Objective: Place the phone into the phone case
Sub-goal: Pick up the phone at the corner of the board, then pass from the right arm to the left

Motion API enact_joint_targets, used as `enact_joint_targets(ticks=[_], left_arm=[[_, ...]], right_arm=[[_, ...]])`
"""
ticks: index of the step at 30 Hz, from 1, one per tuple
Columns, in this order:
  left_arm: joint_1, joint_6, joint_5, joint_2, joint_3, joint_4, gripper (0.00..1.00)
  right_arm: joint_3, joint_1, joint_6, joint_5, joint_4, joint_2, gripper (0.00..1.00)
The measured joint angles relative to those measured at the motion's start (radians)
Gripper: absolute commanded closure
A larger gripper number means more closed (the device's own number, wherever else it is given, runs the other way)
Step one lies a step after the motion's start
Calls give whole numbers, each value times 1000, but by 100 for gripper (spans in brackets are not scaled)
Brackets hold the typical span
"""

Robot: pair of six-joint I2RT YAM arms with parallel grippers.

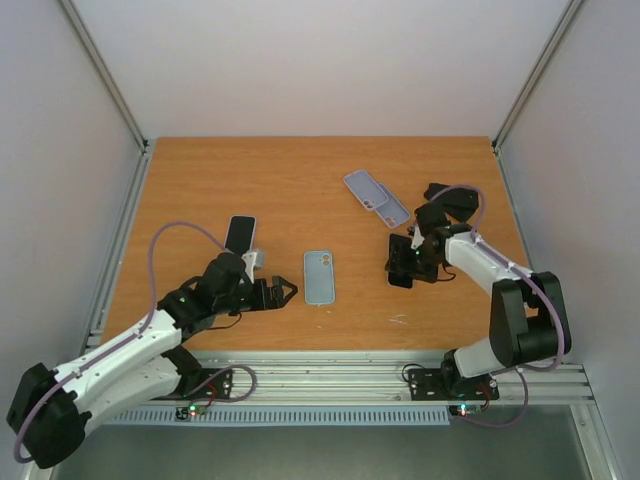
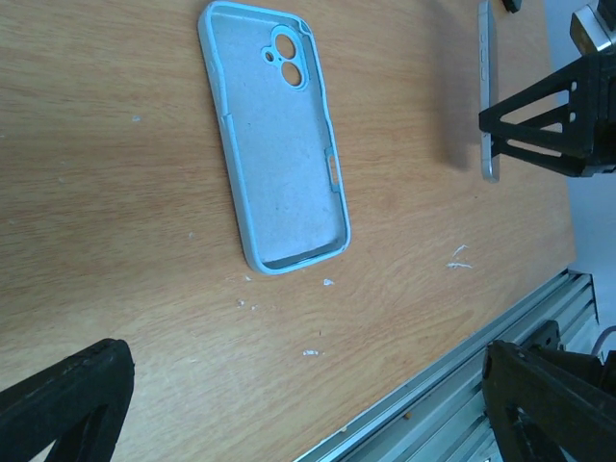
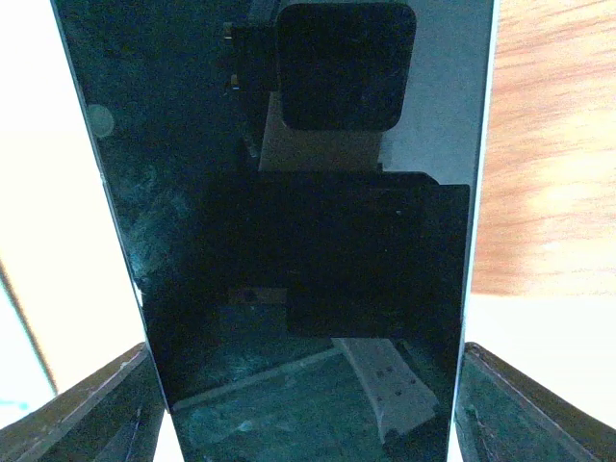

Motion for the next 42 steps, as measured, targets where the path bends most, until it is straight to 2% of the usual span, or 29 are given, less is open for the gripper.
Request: enact_joint_targets(ticks=[11, 27, 36, 42], left_arm=[[0, -57, 50, 130, 28, 124, 5], [0, -96, 95, 321, 133, 315, 19], [3, -118, 120, 397, 139, 389, 38], [3, -133, 135, 416, 139, 422, 61]], right_arm=[[-100, 284, 177, -13, 140, -161, 87], [-91, 608, 324, 88, 308, -173, 91], [-62, 681, 337, 113, 361, -167, 91], [-58, 699, 339, 113, 393, -163, 91]])
